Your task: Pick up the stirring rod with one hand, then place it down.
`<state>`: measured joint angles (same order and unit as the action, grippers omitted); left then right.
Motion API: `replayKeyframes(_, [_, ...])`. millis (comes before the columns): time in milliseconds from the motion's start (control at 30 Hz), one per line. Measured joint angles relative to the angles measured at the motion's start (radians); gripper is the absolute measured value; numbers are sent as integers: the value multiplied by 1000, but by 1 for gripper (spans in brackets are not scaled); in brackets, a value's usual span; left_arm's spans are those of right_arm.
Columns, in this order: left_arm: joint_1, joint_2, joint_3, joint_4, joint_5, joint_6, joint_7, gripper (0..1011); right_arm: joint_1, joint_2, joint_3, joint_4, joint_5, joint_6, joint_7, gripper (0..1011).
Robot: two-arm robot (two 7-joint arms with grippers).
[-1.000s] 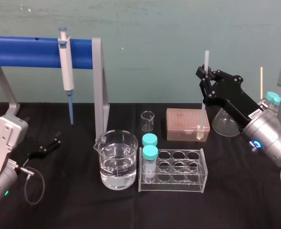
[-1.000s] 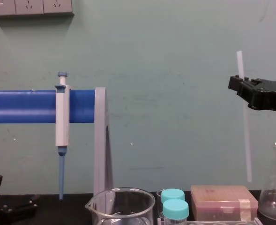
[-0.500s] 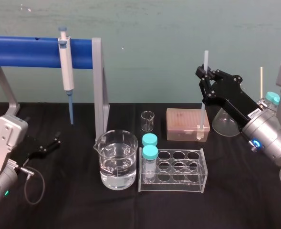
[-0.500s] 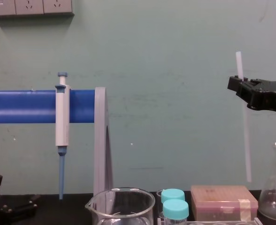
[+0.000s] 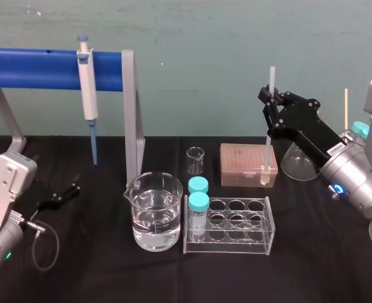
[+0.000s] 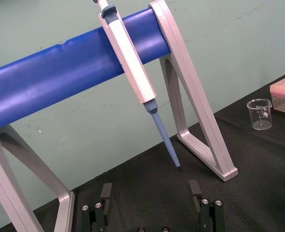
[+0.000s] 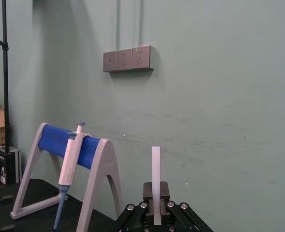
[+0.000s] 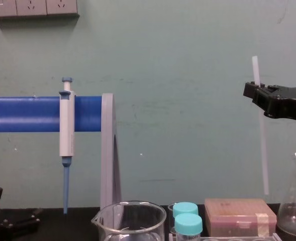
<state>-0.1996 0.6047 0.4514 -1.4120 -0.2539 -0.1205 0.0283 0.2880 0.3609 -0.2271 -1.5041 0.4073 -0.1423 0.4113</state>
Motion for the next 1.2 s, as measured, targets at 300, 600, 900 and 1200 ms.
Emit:
replayKeyframes(300, [0, 0, 0, 0, 0, 0, 0, 1000, 3, -2, -2, 5, -1, -1, 2, 67])
replayKeyframes(600, [0, 0, 0, 0, 0, 0, 0, 1000, 5, -2, -3, 9, 0, 0, 4, 68])
replayKeyframes(900, [0, 0, 0, 0, 0, 0, 0, 1000, 5, -2, -4, 16, 10, -2, 17, 68])
replayKeyframes(1200, [0, 0, 0, 0, 0, 0, 0, 1000, 16, 10, -24, 61, 182, -35, 224, 67])
